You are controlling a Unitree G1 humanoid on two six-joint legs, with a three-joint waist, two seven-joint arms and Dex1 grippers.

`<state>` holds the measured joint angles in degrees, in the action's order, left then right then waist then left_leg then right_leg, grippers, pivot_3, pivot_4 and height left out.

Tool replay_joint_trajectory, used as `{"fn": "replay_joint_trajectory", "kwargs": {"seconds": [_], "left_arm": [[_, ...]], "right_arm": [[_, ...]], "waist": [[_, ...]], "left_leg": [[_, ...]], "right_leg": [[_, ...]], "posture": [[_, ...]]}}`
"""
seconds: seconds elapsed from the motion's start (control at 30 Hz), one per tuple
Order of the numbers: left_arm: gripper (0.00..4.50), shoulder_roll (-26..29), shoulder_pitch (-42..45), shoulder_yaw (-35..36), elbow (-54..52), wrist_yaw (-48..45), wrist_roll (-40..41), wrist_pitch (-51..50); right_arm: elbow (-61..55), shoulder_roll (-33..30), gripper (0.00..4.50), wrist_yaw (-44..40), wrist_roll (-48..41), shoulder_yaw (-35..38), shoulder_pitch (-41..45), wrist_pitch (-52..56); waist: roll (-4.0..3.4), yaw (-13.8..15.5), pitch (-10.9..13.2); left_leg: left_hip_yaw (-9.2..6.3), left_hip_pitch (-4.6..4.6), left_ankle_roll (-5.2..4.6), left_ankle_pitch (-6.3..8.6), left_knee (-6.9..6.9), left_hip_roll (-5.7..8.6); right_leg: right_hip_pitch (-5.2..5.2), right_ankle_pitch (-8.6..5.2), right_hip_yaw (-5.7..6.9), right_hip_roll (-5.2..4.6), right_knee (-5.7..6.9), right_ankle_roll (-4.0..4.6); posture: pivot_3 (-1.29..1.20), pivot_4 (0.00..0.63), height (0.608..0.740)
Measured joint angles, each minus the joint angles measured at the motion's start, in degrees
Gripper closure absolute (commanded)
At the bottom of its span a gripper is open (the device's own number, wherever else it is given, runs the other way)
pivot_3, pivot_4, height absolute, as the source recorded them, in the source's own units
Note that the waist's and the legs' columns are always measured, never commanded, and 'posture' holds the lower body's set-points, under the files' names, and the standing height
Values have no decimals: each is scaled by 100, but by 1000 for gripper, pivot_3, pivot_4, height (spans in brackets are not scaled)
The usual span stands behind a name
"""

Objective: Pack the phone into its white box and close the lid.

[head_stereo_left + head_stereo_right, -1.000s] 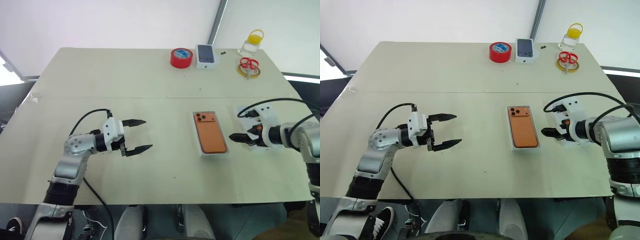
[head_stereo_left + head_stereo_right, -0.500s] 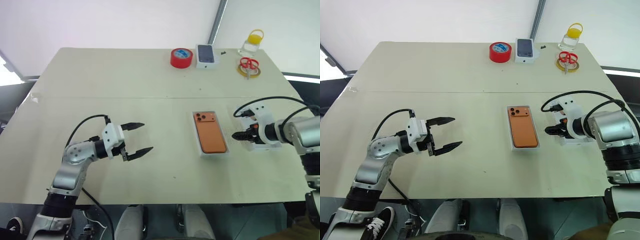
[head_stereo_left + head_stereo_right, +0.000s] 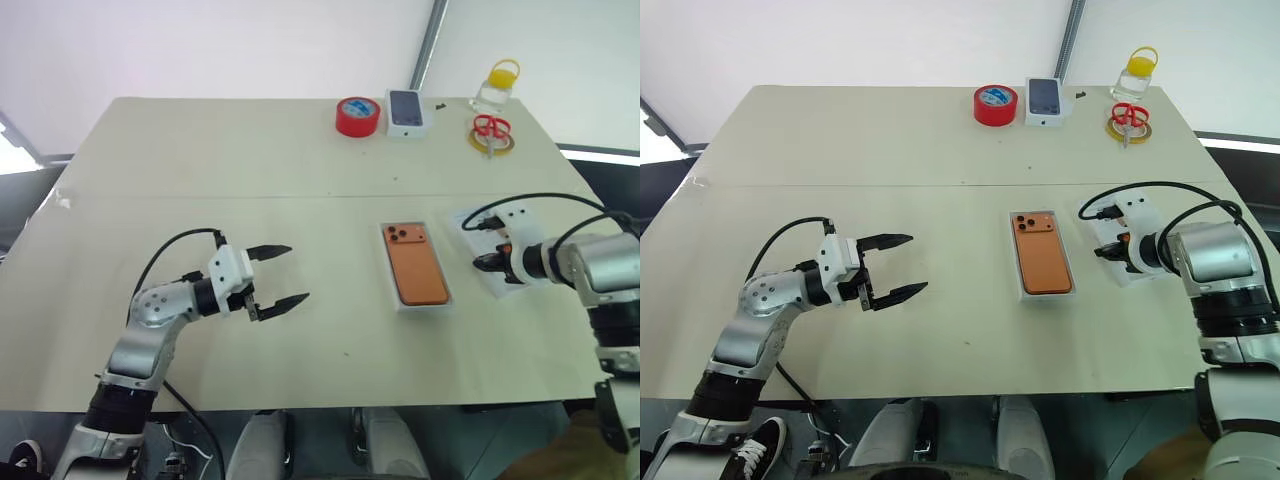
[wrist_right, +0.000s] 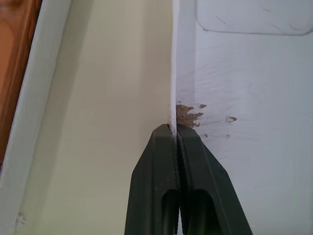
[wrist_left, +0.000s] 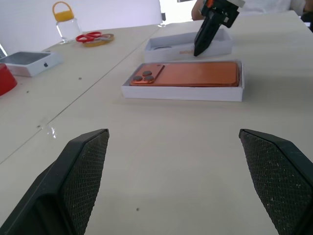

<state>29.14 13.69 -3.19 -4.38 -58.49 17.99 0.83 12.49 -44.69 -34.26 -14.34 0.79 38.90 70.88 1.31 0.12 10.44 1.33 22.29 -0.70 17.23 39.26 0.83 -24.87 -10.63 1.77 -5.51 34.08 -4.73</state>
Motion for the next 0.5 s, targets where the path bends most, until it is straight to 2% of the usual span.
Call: {"fn": "replay_joint_trajectory", "kwargs": {"seconds": [0.03,0.13,0.37,0.5], "left_arm": [[0,0,26,1,11,1,2,0],[834,-4,72,1,128,0,12,-34],[4457,-326,428,-14,366,282,7,-206],[4457,-565,488,-84,414,449,2,-377]], "right_arm": [[27,72,4471,73,1,80,63,-77],[-31,397,4500,228,-154,563,244,-368],[-1388,2071,4500,731,-1378,2215,309,161],[-2385,3191,4500,1200,-2085,2797,32,794]], "waist": [[-5,5,2],[-9,12,2],[-11,52,1],[-14,47,1]], "left_leg": [[0,2,0,0,-1,0],[0,3,0,0,-6,1],[-8,4,0,0,-5,-1],[-7,4,0,0,-5,1]], "right_leg": [[-3,5,0,0,1,-9],[-5,7,1,1,2,-12],[-3,8,3,1,8,-13],[-5,8,2,-1,12,-12]], "posture": [[0,150,739],[0,150,739],[0,150,739],[0,150,739]]}}
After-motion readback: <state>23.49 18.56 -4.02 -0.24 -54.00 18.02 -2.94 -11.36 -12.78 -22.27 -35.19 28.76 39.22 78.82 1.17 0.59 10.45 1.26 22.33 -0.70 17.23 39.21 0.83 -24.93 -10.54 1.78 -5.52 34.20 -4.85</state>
